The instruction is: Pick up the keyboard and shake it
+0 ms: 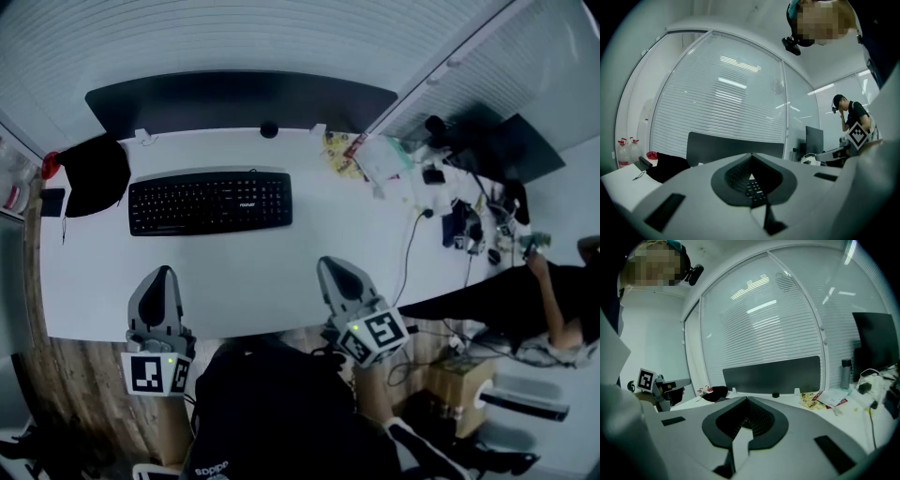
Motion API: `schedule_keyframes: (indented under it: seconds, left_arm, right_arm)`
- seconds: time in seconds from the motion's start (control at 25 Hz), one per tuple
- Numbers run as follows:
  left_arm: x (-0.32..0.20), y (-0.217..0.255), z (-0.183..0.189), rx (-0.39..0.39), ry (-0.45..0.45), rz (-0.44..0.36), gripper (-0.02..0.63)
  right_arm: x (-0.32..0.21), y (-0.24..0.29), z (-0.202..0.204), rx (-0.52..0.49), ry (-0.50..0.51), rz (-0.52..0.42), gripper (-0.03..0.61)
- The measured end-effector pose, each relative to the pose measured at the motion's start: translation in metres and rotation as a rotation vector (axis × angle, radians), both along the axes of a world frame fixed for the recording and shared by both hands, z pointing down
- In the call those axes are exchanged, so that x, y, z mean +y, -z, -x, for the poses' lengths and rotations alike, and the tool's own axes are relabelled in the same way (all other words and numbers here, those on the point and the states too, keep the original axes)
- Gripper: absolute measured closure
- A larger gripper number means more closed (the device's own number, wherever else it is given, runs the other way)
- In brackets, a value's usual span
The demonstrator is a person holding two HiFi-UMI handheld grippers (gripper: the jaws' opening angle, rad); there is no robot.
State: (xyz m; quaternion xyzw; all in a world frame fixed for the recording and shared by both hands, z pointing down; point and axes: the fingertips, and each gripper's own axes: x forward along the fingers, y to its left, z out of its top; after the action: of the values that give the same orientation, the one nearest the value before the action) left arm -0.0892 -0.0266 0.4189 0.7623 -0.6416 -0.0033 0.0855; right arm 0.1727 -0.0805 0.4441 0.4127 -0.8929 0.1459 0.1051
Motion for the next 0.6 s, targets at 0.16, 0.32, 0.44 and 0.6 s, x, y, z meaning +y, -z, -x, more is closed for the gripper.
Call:
schedule_keyframes:
  seconds: [0.16,0.32,0.44,0.6]
  left_arm:
    - [-0.006,0.001,0.009,-0.007,0.042,0.002,0.612]
    - [-0.002,0.002,0.018,-0.016,0.05,0.022,0.612]
    - [0.002,0.003,0.023,-0.023,0.035,0.03,0.612]
    - [0.005,0.014,0.027,-0.046,-0.015,0.012,0.612]
  right_arm:
    - [-0.014,-0.006,-0.001,-0.011,0.018,0.023,0.576]
    - [-0.019,-0.002,0.004,-0.028,0.014,0.027,0.577]
    - [-0.013,-0.001,0.007,-0.039,0.002,0.034,0.577]
    - [0.003,0.003,0.016,-0.035,-0.012,0.033,0.576]
